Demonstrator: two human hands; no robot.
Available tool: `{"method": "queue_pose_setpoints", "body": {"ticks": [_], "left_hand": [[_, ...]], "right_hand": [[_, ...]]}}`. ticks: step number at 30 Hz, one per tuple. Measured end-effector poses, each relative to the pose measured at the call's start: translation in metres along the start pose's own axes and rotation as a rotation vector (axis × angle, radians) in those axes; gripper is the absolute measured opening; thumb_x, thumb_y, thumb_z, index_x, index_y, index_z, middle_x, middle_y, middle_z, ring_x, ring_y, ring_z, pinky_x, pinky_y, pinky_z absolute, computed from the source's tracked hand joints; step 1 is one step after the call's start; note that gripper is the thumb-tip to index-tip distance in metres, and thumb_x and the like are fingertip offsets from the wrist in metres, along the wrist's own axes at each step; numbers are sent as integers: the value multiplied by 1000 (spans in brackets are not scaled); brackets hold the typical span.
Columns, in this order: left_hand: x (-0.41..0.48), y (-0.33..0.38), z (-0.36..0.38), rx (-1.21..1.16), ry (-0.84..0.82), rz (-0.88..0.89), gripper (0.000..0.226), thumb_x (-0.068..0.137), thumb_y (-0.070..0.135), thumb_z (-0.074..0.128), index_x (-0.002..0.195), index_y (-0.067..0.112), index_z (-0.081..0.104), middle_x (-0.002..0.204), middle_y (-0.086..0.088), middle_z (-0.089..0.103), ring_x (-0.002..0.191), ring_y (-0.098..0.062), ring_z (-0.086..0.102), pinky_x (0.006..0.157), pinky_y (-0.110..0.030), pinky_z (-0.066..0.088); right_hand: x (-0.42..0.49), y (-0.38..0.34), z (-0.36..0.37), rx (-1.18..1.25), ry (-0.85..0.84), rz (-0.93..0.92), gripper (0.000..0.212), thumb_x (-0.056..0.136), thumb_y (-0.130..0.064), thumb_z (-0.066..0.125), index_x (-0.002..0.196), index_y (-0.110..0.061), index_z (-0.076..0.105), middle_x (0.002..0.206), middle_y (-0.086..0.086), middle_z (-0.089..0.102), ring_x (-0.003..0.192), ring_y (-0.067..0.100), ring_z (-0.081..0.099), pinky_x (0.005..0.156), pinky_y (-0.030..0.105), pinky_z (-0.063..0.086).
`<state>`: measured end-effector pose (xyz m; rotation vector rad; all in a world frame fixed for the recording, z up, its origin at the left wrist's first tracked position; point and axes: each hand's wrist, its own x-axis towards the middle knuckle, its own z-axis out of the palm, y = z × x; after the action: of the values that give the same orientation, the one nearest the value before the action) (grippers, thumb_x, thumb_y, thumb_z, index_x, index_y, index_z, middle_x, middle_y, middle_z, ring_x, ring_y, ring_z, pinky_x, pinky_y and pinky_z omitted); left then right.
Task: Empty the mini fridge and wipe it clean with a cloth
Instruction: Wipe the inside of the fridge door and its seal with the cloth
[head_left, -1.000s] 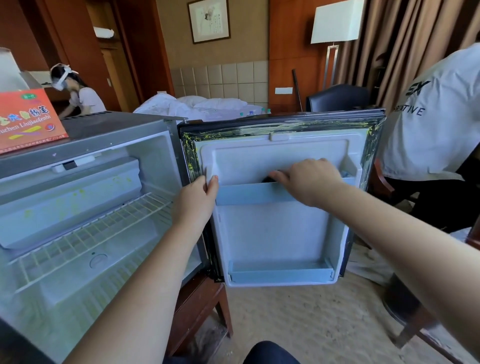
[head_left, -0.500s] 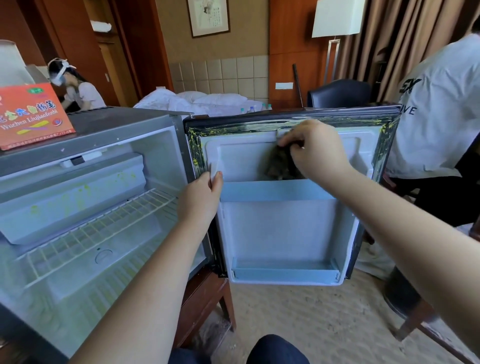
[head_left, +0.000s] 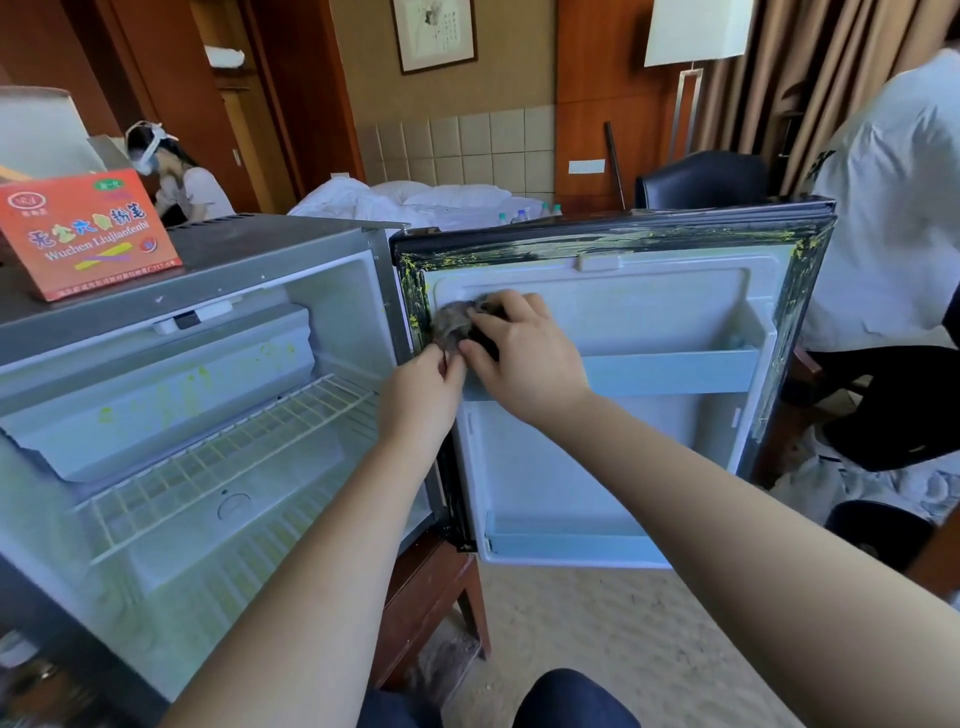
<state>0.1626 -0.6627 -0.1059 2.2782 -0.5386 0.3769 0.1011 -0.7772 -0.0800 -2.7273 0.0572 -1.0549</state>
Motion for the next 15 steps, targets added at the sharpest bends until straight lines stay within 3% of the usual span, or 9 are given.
{"method": "queue_pose_setpoints", "body": {"ticks": [2,5,8,11,15], "left_hand": [[-2,-2,0,-42,4,4,40,98,35,45,64,16,35,62,-4,46,79,-39,54,57,-37,28],[-5,-7,-2,-70,-32,30,42,99,42,44,74,9,45,60,-3,44,75,-36,53,57,-37,27],[-8,-10,-4,-97,-56,39,42,99,41,46,72,9,43,59,-2,43,69,-31,47,56,-37,26],[-5,-10,-11,-129,-38,23,23,96,26,51,76,14,49,62,1,47,69,-26,46,55,-33,30],[6,-12,-23,-69,67,1,16,96,19,44,86,12,55,76,-7,58,80,-31,53,62,-34,32]], "right_hand": [[-1,6,-1,81,-33,102,25,95,-31,52,106,-17,70,114,3,57,108,25,50,73,31,42],[4,9,-1,119,-80,192,24,96,-31,50,98,-19,71,102,4,59,96,26,58,63,26,30],[10,2,1,165,-10,259,29,94,-42,51,108,-22,68,98,7,66,95,27,61,64,28,36],[4,-7,5,171,69,212,33,93,-43,53,123,-33,62,105,5,66,97,27,62,72,29,43],[-7,-3,9,194,74,94,27,90,-21,58,112,-29,70,108,1,66,95,27,63,66,28,42]]}}
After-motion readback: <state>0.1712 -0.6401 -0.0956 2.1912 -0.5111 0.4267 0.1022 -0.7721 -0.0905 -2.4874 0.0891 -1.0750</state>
